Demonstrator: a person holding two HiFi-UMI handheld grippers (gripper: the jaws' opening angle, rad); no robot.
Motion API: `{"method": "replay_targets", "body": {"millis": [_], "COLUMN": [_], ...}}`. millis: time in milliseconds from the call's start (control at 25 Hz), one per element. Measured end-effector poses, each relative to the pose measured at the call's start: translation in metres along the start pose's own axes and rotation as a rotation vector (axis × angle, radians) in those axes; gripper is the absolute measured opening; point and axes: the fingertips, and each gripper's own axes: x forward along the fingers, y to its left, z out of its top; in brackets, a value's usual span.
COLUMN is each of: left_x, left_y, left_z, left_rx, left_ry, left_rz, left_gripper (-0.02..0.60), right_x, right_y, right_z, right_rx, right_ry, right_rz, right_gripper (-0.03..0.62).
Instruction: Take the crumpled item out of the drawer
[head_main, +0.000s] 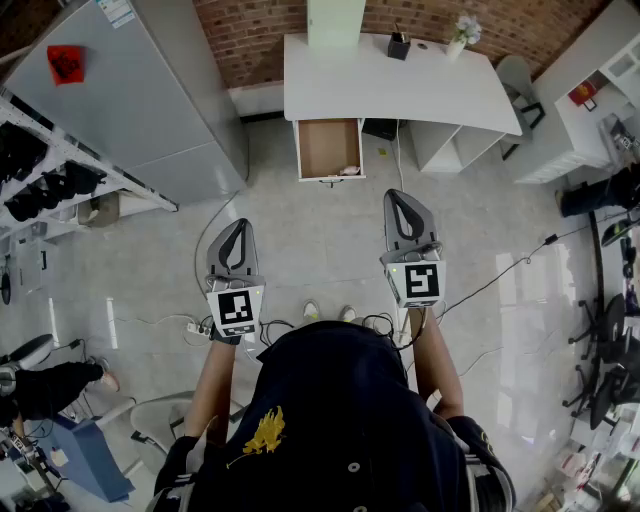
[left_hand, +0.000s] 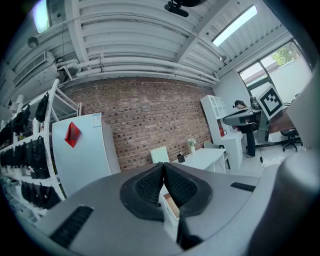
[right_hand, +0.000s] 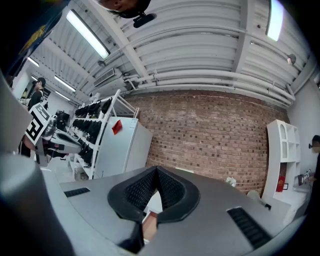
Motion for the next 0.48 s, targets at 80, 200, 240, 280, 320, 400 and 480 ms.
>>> {"method": "replay_targets", "body": {"millis": [80,200,240,280,320,400,480], "left_x": [0.003,0.01,0.013,0.015,0.017,0.019,0.023], "left_y": [-0.007,-0.021,-0.027,-0.033,-0.04,-0.055,-0.069], "left_z": [0.011,0.029,0.035,0.04,0.045,0.05,0.054], "left_rx": [-0.003,-0.012,-0.012,-0.011,-0.01,-0.012,-0.013], "left_ry": [-0.011,-0.036,-0.045,-0.052,-0.056,-0.058,-0.05], "left_rz": [-0.008,-0.011,-0.011,-0.014,-0.02,-0.036,-0.049], "left_gripper": [0.018,0.018,0.018,0.018,0.018,0.018,0.018], "right_x": [-0.008,-0.015,-0.017,-0.02,-0.024,-0.032,-0.038], "right_y": [-0.006,-0.013,-0.015,-0.017,-0.02,-0.027,-0.036], "right_z": [0.005,0.025,0.031,0.033,0.032,0.027,0.021], "right_rx": [-0.002,0.002,0.005,0.008,0.009,0.007,0.017], "right_ry": [-0.015,-0.079,-0.1,-0.111,-0.113,-0.105,-0.093], "right_rz": [-0.008,-0.002,0.0,0.0,0.001,0.006,0.006], "right_gripper": [0.026,0.026,0.026,0.026,0.026,0.026,0.026]}}
